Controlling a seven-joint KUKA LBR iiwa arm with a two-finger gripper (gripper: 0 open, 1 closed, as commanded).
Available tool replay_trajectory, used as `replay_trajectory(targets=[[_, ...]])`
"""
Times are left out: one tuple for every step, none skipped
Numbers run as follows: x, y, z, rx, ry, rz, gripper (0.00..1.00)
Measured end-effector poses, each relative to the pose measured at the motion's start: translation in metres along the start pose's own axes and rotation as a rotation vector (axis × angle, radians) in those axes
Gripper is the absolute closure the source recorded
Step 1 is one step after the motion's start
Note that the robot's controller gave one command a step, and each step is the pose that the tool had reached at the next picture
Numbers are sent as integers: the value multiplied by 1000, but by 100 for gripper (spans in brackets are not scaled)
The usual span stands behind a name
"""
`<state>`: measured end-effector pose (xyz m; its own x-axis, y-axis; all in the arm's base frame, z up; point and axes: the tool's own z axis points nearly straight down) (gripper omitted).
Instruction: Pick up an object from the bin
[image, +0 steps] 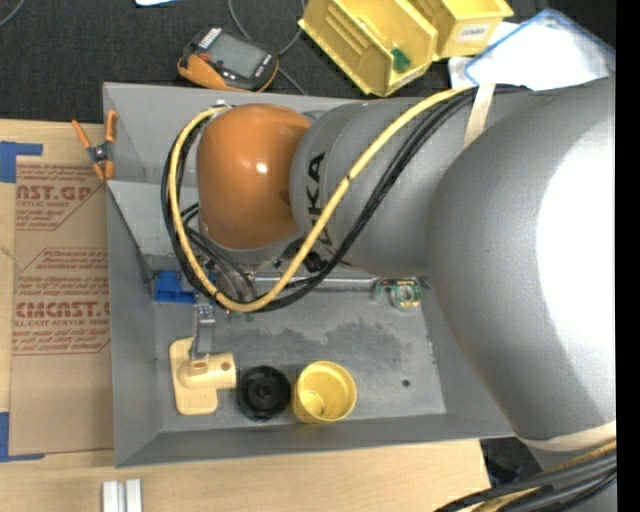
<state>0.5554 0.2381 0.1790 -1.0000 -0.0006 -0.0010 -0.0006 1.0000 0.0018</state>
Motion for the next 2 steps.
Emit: replay_trajectory(targets=[[0, 0, 0, 0, 0, 0, 0], [4, -6, 6, -1, -3, -3, 0]])
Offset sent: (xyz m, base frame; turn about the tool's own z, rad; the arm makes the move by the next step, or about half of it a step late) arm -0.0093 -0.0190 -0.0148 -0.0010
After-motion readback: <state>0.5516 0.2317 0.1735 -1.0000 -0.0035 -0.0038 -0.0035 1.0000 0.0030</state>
